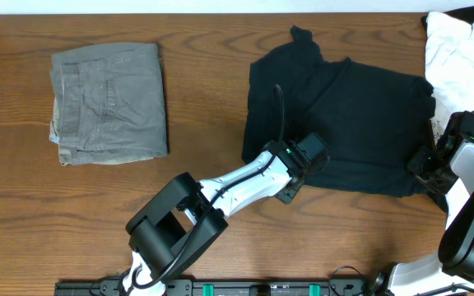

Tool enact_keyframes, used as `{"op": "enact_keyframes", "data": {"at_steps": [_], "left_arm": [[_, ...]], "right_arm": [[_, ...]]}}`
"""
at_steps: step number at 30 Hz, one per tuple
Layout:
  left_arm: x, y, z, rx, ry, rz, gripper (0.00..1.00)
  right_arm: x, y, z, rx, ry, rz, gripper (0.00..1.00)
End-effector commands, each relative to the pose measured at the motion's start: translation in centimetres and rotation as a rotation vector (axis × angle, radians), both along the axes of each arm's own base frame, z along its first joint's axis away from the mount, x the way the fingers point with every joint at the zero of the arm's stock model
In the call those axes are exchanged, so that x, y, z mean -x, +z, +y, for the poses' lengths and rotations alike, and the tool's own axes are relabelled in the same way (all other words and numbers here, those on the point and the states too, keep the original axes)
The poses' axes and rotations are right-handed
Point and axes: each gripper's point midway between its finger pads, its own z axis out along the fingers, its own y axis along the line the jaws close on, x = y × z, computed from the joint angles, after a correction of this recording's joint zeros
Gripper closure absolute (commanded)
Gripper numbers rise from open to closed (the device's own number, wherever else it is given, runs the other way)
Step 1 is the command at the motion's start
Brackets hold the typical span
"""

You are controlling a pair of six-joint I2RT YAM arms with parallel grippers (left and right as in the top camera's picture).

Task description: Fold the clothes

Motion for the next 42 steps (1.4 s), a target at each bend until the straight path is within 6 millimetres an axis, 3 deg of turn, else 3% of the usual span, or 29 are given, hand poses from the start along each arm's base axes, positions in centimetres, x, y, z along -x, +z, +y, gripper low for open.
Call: {"op": "enact_keyframes", "data": {"at_steps": [1, 26, 31, 42], "left_arm": [[0.0, -0.7, 0.5, -0.030, 0.003, 0.002, 0.46], [0.4, -0.4, 0.9, -0.058, 0.017, 0.031, 0.53], [1.2, -0.1, 2.0, -0.109, -0.006, 0.066, 0.53], [-0.2, -0.1, 0.3, -0.039, -0.010, 0.011, 0.52]], "right_arm": [[2.9, -4.1, 3.9, -0.175, 0.026, 0.105, 0.66], [2.9, -4.1, 3.8, -0.175, 0.025, 0.104, 0.66], [2.8, -4.1, 3.9, -0.175, 0.025, 0.103, 0.66], [2.7, -4.1, 4.1, -0.191, 0.027, 0.095, 0.66]]}}
